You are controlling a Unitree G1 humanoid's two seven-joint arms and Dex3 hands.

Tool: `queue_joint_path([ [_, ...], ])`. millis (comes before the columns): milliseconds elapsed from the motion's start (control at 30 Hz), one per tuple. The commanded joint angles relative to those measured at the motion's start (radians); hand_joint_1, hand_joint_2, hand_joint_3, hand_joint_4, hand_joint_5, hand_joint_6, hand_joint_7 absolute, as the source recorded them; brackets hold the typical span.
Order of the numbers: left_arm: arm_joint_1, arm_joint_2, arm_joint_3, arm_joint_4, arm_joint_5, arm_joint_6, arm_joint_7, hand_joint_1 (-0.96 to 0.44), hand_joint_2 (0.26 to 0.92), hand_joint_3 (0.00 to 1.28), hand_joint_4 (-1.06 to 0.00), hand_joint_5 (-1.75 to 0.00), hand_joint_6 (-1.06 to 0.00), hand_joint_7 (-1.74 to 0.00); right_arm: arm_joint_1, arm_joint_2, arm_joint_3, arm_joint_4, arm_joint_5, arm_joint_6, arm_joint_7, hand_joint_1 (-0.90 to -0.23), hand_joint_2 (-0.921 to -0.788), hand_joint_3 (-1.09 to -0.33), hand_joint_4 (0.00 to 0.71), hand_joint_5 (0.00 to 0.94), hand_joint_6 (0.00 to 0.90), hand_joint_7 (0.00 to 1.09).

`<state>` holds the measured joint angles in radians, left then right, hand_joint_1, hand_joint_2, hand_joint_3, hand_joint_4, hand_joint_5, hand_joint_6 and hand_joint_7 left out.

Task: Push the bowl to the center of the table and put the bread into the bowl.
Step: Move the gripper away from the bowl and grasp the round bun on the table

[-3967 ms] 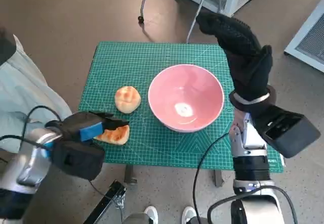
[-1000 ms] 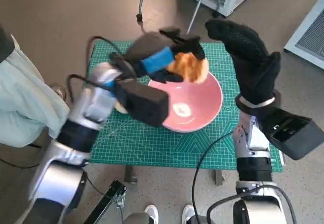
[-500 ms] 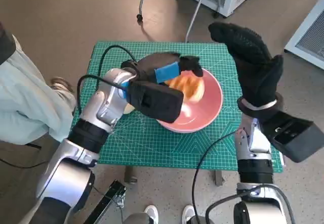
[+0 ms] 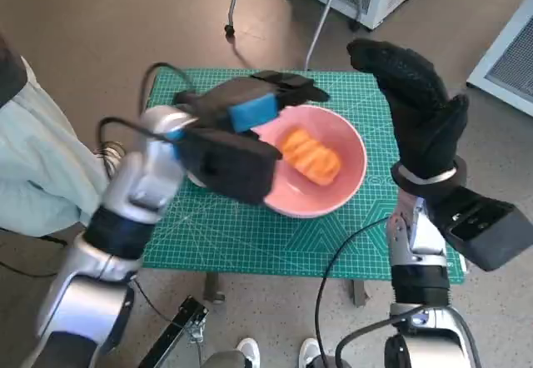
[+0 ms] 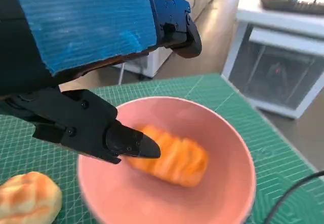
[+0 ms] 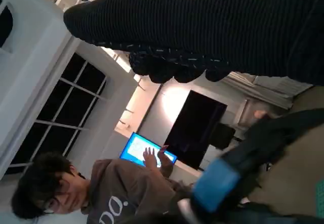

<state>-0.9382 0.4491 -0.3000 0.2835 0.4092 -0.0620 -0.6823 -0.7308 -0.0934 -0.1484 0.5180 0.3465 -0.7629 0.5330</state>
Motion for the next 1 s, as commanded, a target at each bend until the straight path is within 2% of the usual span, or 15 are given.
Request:
queue_joint_path([
  [33,0.029,0.077,0.056,-0.055,-0.04,-0.002,-0.027,-0.11,0.844,0.04,-0.08,0.0,-0.16,-0.37,0.016,0.01,0.005,0.014,-0.001,0.009,0.002,-0.707,-0.921,-0.749,0.323,0.012,0.012,0.89],
  [167,0.04,0.126,0.09,-0.05,-0.064,-0.021,-0.034,-0.08,0.858,0.02,-0.1,0.0,-0.24,-0.23,0.015,0.012,0.006,0.012,0.009,0.016,0.007,-0.704,-0.921,-0.75,0.321,0.01,0.013,0.89],
  [367,0.052,0.177,0.108,0.002,-0.058,-0.041,-0.014,-0.05,0.862,0.01,-0.15,-0.01,-0.31,-0.14,0.015,0.017,0.008,0.005,0.014,0.021,0.007,-0.701,-0.921,-0.749,0.32,0.01,0.013,0.89],
  [633,0.079,0.212,0.089,0.067,-0.011,-0.037,0.023,-0.05,0.859,0.0,-0.17,-0.01,-0.33,-0.11,0.007,0.023,0.007,0.016,0.015,0.016,0.012,-0.7,-0.921,-0.75,0.319,0.01,0.012,0.89],
  [1000,0.073,0.198,0.048,0.167,0.046,-0.018,0.048,-0.06,0.849,0.0,-0.17,-0.01,-0.34,-0.09,0.001,0.022,0.007,0.018,0.02,0.025,0.019,-0.7,-0.921,-0.754,0.32,0.01,0.012,0.9],
])
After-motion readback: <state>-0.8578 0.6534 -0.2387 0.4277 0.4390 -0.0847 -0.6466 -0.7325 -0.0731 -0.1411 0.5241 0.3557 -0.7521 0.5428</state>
